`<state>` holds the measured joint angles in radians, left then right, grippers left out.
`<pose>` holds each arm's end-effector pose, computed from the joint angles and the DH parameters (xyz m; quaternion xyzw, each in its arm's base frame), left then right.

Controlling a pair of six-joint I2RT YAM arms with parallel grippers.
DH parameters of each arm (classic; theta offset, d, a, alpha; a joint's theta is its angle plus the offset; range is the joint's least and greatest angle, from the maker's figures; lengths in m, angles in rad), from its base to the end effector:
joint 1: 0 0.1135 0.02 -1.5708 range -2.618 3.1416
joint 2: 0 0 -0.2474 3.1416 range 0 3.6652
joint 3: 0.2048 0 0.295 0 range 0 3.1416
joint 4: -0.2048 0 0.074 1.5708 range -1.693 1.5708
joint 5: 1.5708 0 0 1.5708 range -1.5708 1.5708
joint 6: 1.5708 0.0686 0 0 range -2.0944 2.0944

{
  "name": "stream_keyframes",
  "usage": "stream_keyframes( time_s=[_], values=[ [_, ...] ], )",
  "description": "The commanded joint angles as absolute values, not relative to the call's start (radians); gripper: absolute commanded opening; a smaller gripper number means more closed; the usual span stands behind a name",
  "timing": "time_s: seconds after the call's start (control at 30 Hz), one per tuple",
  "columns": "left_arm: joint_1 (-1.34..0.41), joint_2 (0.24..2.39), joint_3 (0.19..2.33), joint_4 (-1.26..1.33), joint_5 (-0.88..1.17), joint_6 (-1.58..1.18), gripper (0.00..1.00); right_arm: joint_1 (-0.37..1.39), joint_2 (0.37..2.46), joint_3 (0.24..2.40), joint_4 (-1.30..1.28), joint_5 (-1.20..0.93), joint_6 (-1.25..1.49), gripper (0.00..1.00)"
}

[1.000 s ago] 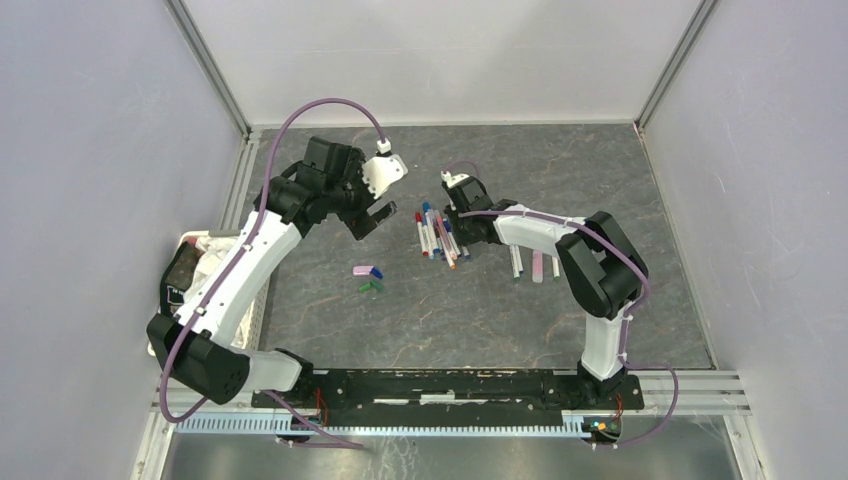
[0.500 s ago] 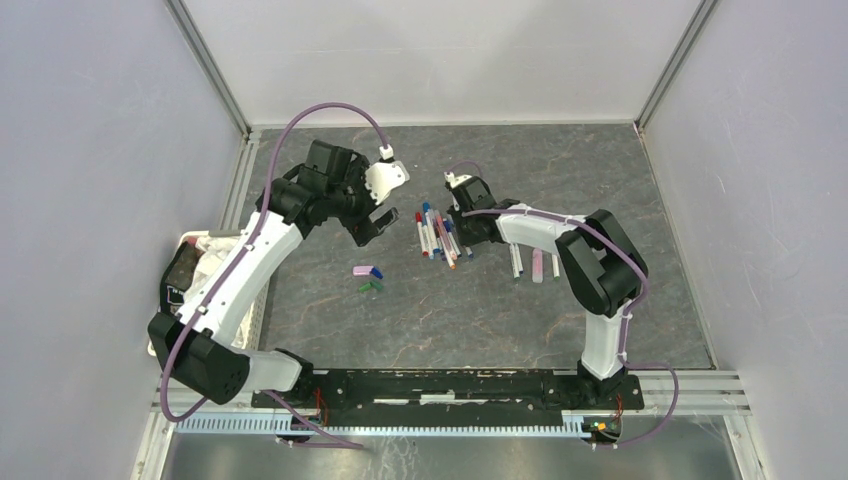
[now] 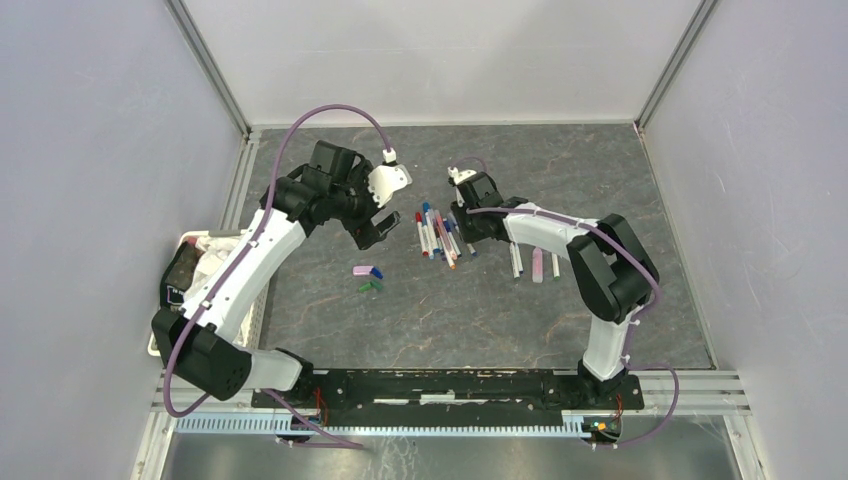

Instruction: Open the pen caps

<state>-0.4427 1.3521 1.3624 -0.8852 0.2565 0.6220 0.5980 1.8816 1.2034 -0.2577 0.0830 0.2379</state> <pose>0.3038 -0.1633 0.3103 0.5108 0.7812 -0.0895 0.3476 0.3690 0.2445 0.0999 -0.1572 0.9362 0.0906 0.3010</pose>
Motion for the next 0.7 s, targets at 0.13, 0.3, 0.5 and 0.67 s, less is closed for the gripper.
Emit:
stream_keyframes(
  time_s=[0.13, 0.3, 0.5, 0.67],
  values=[
    [-0.440, 1.346, 1.367, -0.881, 0.282, 0.633, 1.00, 0.620, 1.860, 1.268, -0.281, 0.100, 0.228, 0.26],
    [-0.441, 1.338, 1.353, -0.885, 0.277, 0.646, 1.00, 0.632, 1.867, 1.249, -0.262, 0.075, 0.233, 0.23],
    [-0.440, 1.339, 1.352, -0.885, 0.272, 0.651, 1.00, 0.651, 1.897, 1.254, -0.264, 0.058, 0.230, 0.22],
    [-0.440, 1.339, 1.344, -0.886, 0.258, 0.660, 1.00, 0.664, 1.917, 1.254, -0.260, 0.056, 0.234, 0.22]
  ],
)
